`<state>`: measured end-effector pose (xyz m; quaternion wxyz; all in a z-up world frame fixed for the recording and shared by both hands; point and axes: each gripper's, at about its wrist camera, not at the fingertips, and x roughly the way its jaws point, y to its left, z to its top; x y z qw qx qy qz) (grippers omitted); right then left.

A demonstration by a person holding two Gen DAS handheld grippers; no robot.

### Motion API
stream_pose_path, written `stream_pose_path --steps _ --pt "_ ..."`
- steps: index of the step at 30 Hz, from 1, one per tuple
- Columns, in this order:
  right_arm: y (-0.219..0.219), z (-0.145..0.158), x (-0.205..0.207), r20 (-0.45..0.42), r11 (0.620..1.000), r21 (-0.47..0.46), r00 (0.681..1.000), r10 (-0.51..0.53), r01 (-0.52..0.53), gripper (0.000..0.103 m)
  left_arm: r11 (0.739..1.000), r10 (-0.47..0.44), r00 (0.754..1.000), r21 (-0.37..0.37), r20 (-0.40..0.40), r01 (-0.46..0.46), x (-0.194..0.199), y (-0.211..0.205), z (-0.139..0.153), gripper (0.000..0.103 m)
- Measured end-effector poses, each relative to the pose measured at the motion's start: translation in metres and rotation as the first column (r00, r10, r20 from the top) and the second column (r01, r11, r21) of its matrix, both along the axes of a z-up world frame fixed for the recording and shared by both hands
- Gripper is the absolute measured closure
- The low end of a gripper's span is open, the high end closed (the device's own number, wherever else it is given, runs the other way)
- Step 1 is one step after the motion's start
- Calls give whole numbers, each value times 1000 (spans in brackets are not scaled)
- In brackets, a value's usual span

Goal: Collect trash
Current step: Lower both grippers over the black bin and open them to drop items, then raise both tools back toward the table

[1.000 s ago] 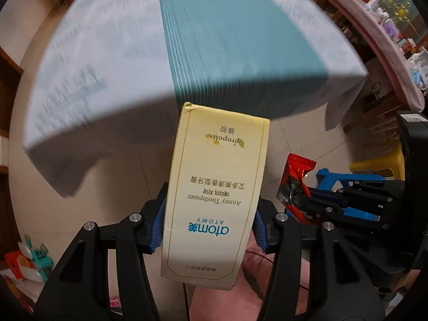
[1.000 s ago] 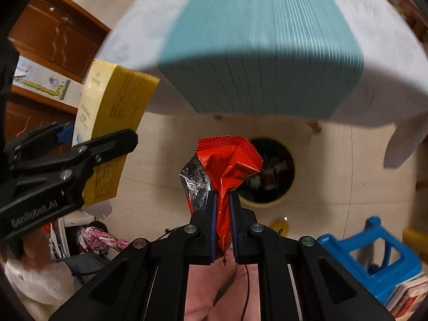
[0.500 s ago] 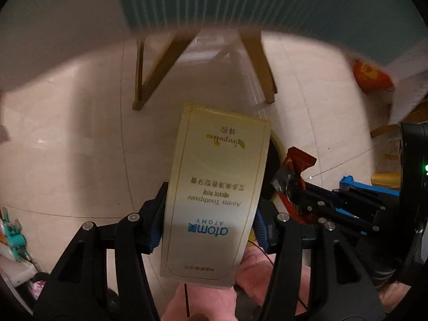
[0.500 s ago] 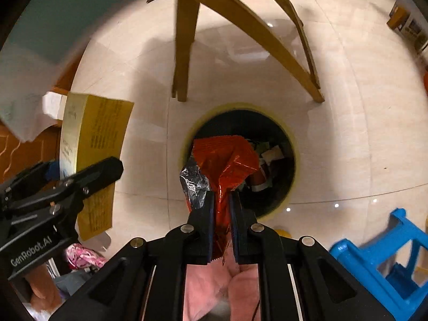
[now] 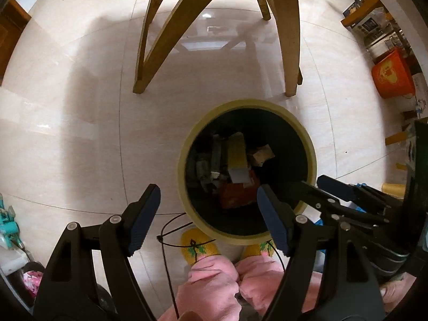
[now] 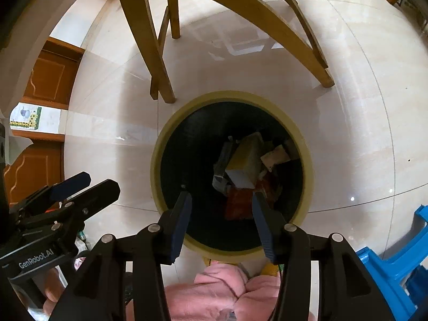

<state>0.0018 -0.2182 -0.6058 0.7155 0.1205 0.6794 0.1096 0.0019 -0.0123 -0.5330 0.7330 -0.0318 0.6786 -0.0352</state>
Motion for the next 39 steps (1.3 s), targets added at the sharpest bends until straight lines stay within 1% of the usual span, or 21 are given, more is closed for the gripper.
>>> stream_pose_path --steps 3,4,8,14,15,17,18,21,23,26,28,30,31,33,34,36,37,39 --pt "3 16 -8 8 1000 -5 1000 2 -2 55 1000 -7 1000 8 13 7 1 -3 16 31" --pt "1 17 -5 10 1000 -5 1000 3 -3 55 1000 -7 1000 12 17 7 1 -1 24 31" --pt "1 54 -11 24 1000 -4 1000 13 -13 55 1000 -11 999 14 42 10 -1 -4 62 31" --pt "2 139 -21 55 1000 5 998 20 -21 55 1000 2 997 26 80 -4 -3 -1 145 31" --pt "0 150 -18 60 1000 7 998 22 -22 55 999 5 996 32 90 -8 -3 -2 166 31" --pt "1 188 -24 79 999 5 996 34 -35 55 999 8 994 35 111 -12 -4 -2 203 31" --pt "-7 205 -15 86 999 3 995 43 -44 55 999 9 993 34 120 -13 -4 -1 219 31" --pt "-3 271 -17 117 997 10 991 71 -73 55 999 20 986 30 163 -25 -4 4 280 31" --pt "-1 307 -16 132 995 14 987 95 -98 55 999 18 981 37 192 -26 -5 4 315 31" --pt "4 374 -20 175 989 13 974 142 -147 55 999 21 967 37 256 -31 -8 6 375 31" --pt "9 410 -17 206 986 7 965 163 -168 55 999 25 957 37 290 -37 -8 9 405 31" --pt "10 451 -16 254 982 -9 950 184 -187 55 998 32 943 41 331 -49 -8 10 439 31" --pt "10 462 -16 268 981 -9 945 187 -192 55 998 35 937 41 347 -52 -8 11 452 31" --pt "11 493 -15 310 978 -6 929 199 -208 55 997 41 926 43 376 -61 -8 11 478 31" --pt "12 510 -13 338 975 -14 917 212 -220 55 997 46 918 46 393 -69 -9 10 491 31" --pt "8 532 -10 373 971 -19 899 229 -240 55 996 57 906 45 419 -83 -9 15 515 31" --pt "9 548 -8 398 967 -24 885 242 -253 55 995 62 900 43 430 -89 -10 16 525 31" --pt "8 556 -5 426 962 -36 867 260 -270 55 994 71 891 43 448 -101 -11 19 548 31"
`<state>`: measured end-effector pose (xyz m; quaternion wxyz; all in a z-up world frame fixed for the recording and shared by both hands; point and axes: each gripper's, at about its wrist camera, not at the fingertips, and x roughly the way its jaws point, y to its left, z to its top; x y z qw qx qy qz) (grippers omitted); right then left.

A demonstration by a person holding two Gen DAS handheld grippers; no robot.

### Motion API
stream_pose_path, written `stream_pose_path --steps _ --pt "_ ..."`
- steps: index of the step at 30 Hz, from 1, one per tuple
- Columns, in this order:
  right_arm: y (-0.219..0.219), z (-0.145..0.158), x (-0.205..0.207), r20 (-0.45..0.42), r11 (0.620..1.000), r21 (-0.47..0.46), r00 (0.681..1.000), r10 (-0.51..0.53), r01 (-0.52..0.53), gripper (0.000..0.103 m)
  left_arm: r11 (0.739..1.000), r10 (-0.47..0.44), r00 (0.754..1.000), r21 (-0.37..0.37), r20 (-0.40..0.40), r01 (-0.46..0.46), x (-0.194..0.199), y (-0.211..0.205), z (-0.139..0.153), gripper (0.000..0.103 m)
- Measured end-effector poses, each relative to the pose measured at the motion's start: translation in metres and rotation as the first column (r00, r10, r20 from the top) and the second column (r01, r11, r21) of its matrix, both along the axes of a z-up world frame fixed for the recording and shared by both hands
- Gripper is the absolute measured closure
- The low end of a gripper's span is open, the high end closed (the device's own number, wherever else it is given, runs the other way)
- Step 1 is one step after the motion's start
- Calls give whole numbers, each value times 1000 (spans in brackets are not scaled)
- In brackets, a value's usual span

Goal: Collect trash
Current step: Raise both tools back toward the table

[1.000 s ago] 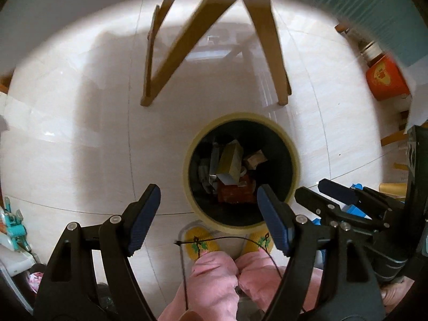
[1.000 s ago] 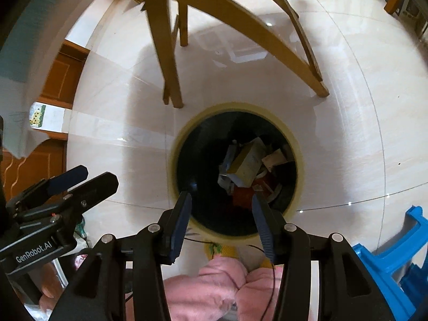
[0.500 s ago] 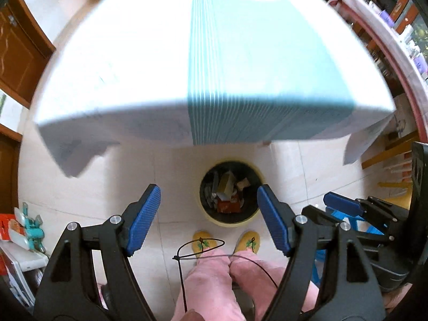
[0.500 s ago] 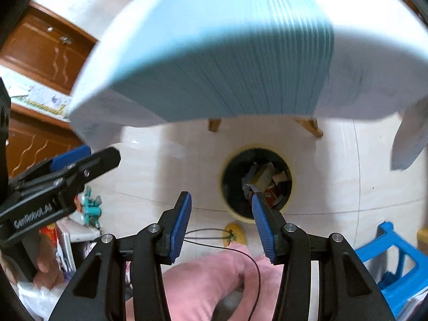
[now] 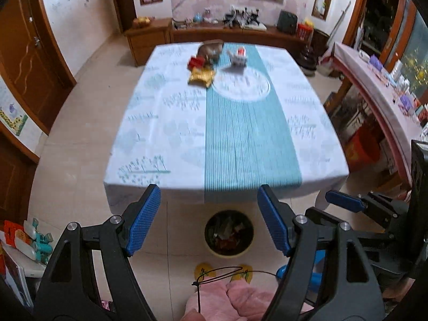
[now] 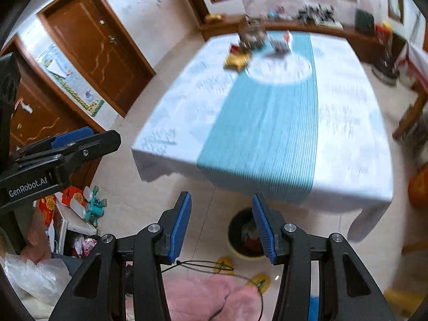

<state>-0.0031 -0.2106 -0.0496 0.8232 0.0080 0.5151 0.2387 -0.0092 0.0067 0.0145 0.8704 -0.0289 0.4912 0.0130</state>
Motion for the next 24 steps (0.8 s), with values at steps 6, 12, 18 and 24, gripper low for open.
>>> stream_pose_path --steps 6,12,18,24 --pt "11 57 23 105 998 12 993 57 -58 55 999 28 998 26 54 -30 7 -1 55 31" --pt "29 110 67 192 995 -22 977 98 -96 55 996 55 995 63 86 -60 33 8 96 31" --pt "57 139 122 247 990 -77 959 137 -121 55 996 46 996 71 73 -51 78 32 115 31" --pt "100 152 200 275 983 -128 948 161 -130 55 996 9 995 90 97 -18 149 71 121 31"
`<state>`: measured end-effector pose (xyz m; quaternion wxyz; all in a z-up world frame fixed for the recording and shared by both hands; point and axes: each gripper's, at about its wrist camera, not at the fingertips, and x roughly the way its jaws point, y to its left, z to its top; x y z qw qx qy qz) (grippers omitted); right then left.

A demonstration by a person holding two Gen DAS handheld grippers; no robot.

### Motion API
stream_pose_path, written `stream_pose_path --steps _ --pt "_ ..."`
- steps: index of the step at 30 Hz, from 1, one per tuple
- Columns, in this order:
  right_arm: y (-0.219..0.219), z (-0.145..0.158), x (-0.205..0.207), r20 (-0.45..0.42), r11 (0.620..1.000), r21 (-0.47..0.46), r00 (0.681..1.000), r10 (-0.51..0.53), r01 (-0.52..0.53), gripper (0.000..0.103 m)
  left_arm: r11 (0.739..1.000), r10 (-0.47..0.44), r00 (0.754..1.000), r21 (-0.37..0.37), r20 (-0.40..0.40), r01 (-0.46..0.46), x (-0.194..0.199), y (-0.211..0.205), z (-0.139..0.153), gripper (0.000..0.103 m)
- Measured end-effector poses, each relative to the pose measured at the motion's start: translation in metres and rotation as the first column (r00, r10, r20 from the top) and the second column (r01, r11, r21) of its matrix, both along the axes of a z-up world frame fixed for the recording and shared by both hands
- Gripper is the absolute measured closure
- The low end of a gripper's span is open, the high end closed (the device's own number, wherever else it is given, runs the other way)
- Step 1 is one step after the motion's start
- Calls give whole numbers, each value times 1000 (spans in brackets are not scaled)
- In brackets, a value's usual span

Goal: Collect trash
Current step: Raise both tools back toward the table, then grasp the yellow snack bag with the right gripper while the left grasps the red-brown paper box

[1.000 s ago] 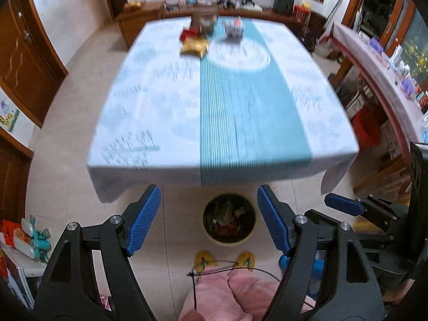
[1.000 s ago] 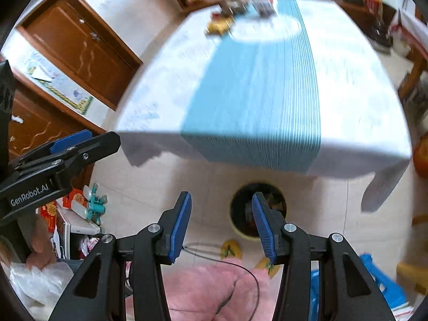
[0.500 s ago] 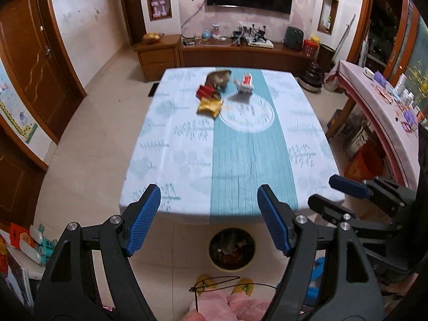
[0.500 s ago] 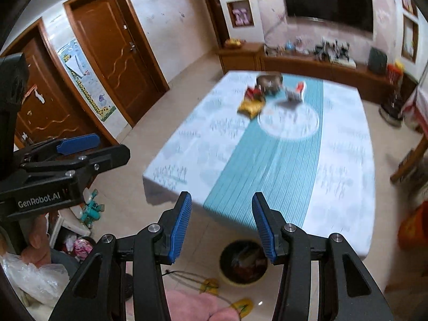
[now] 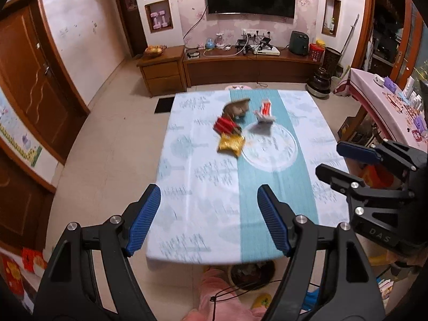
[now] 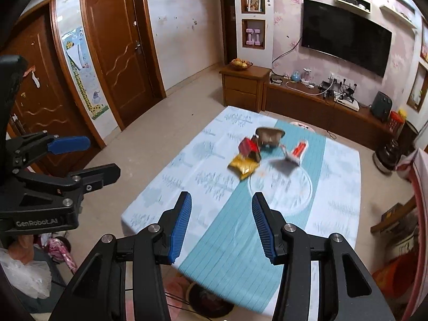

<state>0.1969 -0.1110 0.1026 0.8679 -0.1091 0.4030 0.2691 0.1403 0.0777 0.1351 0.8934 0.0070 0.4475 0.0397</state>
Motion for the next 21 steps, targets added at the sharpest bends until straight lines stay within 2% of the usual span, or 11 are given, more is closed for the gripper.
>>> stream_pose_path --steps 5,9,12,16,19,21 --pt "39 -9 85 -8 1000 -24 1000 -17 17 55 997 -79 997 -17 7 79 85 38 -14 31" --pt "65 -40 170 -74 999 -28 996 -46 44 55 990 -138 990 -16 -34 137 161 61 -43 31" --pt "80 -77 222 -135 998 -43 989 -61 56 55 984 -174 982 -44 -77 171 215 74 -78 31" --pt "87 -151 287 -238 994 -64 966 -102 89 55 978 -201 967 -91 -157 189 272 80 -138 31" --pt "85 -204 319 -293 991 -80 947 -129 110 55 976 -208 956 -109 -206 188 305 80 -180 31" --pt "82 -235 322 -308 991 -87 943 -126 104 55 974 -214 950 -122 -225 190 321 79 -201 31"
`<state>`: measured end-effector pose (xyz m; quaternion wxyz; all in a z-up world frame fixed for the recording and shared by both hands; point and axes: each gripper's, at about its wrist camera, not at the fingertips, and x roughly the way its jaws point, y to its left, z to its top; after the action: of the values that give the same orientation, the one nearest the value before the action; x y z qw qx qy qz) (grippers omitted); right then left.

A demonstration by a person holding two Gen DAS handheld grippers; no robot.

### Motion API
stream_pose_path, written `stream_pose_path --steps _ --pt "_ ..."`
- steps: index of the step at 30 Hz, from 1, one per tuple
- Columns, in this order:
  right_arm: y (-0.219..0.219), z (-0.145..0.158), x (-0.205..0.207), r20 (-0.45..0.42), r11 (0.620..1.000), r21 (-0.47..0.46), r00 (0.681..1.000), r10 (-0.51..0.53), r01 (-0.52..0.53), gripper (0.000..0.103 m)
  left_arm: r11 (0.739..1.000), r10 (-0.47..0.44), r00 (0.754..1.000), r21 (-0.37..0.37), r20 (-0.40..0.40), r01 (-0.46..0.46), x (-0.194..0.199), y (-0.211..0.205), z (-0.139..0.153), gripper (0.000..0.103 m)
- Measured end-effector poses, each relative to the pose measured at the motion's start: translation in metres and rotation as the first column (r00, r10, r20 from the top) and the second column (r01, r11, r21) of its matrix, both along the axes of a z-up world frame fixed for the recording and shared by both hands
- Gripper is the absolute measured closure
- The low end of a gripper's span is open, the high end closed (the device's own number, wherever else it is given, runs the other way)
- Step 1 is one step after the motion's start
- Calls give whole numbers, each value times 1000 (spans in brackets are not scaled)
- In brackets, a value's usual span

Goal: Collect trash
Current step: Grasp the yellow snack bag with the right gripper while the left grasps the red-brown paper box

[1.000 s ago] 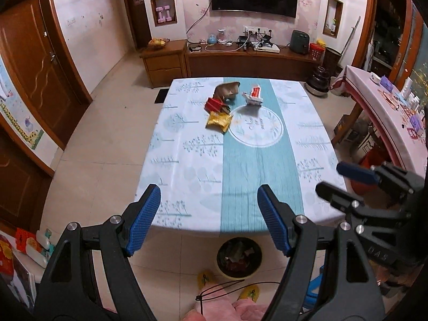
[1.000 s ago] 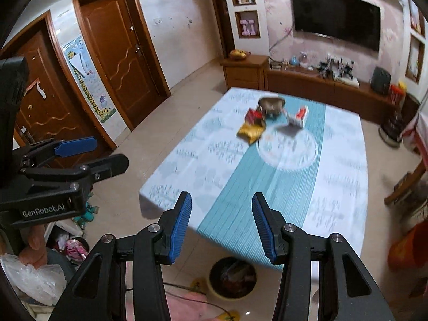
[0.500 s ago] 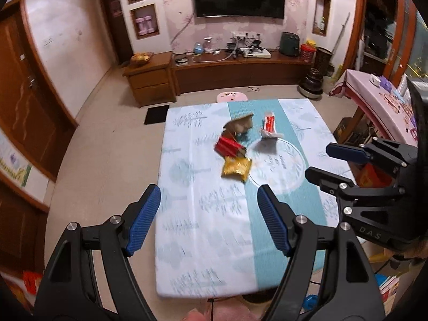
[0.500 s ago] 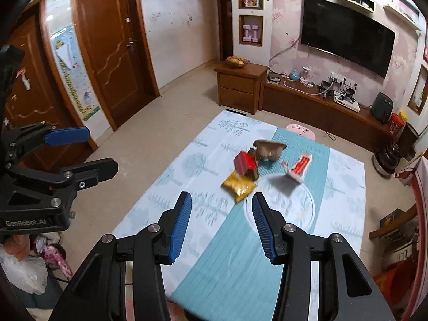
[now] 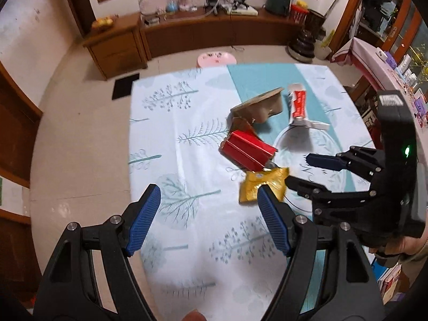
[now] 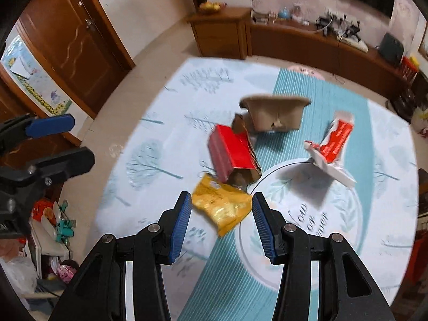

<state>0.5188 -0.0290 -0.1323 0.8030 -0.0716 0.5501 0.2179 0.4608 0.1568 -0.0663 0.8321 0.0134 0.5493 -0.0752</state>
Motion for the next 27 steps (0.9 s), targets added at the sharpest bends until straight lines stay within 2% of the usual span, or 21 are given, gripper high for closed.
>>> stream_pose_path --steps 3,10,14,23,27 --pt "2 -39 16 -34 1000 -1 999 21 -22 55 1000 0 1000 -1 -24 0 19 -2 -29 31" --pt "13 -93 23 -95 997 -4 993 71 -72 55 999 27 997 -25 -71 -29 50 5 -69 31" --pt "21 -99 17 -71 995 6 992 103 -103 55 999 36 996 -28 -83 -39 56 9 -81 31" --pt "23 -107 8 -115 991 11 984 133 -133 57 997 29 993 -61 -112 -36 52 6 -86 31" --pt "18 -112 4 -154 992 50 980 125 -119 57 997 22 992 -75 -122 -32 50 1 -88 31"
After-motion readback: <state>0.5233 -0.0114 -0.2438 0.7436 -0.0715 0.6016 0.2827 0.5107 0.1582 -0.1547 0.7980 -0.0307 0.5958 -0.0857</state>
